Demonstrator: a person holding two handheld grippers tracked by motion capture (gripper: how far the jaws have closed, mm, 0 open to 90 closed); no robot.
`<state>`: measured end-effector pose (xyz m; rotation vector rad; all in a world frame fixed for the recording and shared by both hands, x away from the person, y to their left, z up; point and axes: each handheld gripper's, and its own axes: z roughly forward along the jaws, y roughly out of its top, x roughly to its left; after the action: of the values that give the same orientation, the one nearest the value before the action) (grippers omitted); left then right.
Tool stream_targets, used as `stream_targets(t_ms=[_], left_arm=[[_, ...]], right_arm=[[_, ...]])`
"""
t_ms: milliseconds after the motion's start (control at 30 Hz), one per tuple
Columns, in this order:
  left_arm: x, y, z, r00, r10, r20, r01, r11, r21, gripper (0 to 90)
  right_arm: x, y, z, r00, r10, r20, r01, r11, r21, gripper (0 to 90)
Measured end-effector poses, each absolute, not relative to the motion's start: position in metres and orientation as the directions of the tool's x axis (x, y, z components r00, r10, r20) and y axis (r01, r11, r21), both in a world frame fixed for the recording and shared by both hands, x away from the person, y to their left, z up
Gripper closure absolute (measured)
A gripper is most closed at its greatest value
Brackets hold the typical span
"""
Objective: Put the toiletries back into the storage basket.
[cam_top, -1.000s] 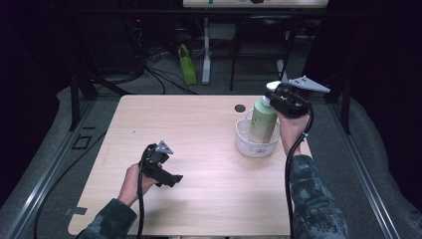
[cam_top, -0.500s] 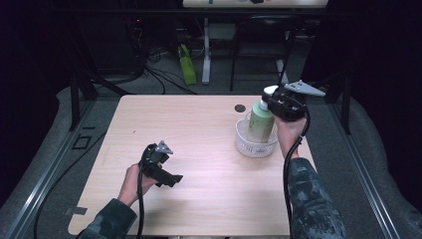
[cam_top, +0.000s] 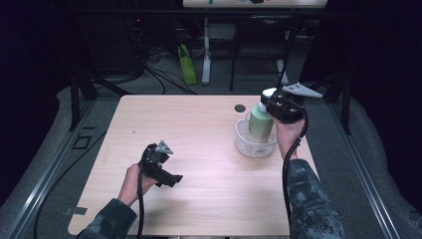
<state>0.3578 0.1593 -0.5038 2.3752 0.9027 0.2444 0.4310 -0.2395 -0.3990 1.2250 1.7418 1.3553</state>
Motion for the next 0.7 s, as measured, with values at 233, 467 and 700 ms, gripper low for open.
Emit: stream_targets(t_ms=[233, 467, 700], left_arm=[[0.358, 0.159, -0.503, 0.753, 0.657, -0.034, 0.55, -0.601, 0.58, 0.2], [0.357, 0.159, -0.503, 0.752, 0.658, -0.03, 0.549, -0.601, 0.58, 0.2], [0.357, 0.159, -0.503, 0.753, 0.658, -0.029, 0.548, -0.602, 0.581, 0.2]], right_arm=[[0.43, -0.242, -0.404, -0.383, 0.921, 0.068, 0.307, 0.058, 0.95, 67.4], [0.427, -0.243, -0.406, -0.397, 0.915, 0.068, 0.296, 0.057, 0.953, 67.4], [0.42, -0.247, -0.41, -0.422, 0.904, 0.068, 0.279, 0.058, 0.958, 67.5]])
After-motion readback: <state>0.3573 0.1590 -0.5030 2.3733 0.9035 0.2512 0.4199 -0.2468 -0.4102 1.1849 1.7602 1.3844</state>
